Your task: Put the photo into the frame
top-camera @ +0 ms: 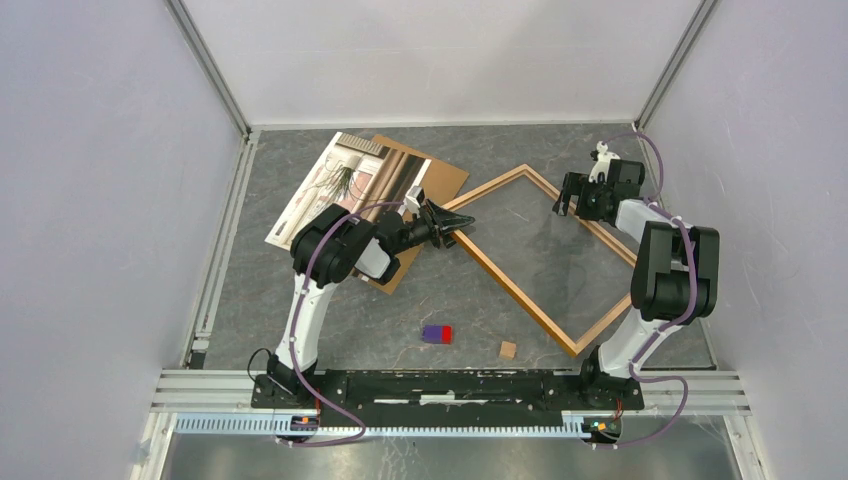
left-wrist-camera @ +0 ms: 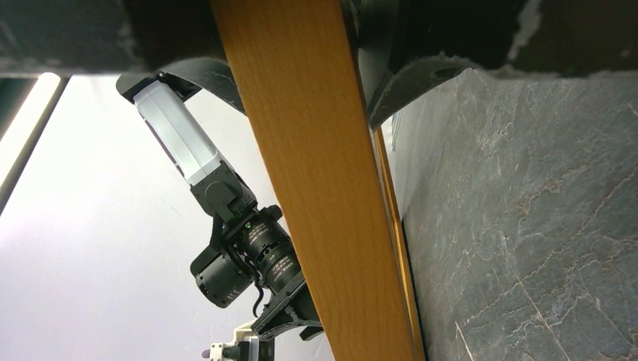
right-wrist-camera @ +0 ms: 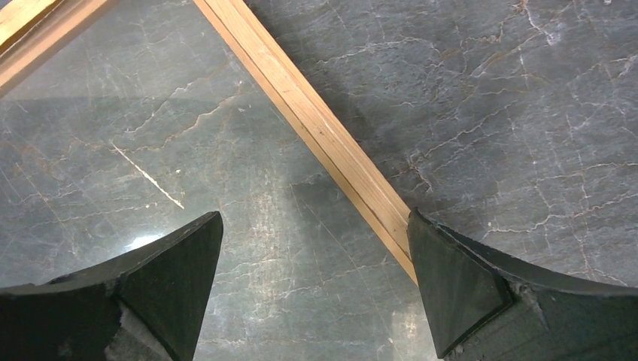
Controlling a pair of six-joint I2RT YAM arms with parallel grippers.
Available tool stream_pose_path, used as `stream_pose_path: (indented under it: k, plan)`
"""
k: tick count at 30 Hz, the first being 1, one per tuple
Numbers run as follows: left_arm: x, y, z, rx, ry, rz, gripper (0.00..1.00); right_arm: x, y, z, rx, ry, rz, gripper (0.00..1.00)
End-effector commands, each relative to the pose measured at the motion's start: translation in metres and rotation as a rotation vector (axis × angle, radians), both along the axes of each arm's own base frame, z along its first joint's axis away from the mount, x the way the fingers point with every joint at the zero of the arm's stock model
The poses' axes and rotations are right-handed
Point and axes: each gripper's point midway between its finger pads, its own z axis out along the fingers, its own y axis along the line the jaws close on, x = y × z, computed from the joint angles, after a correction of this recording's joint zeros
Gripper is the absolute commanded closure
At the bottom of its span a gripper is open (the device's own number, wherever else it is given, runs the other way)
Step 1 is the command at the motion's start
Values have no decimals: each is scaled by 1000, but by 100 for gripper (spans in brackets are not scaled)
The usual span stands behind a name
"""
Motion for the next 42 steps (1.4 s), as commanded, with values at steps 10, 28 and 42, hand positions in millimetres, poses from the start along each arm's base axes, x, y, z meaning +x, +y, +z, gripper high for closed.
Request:
stream_pose_path:
  k: [10,28,42]
  plan:
    - [1,-1,54,-126,-84,12,56,-11,9,-14,62,39,7,2]
    - [3,-6,74,-156,-131,11,59,-36,45,-15,276,68,28,5]
    - [1,-4,58,-152,-47,10,36,-33,42,-3,243,42,47,4]
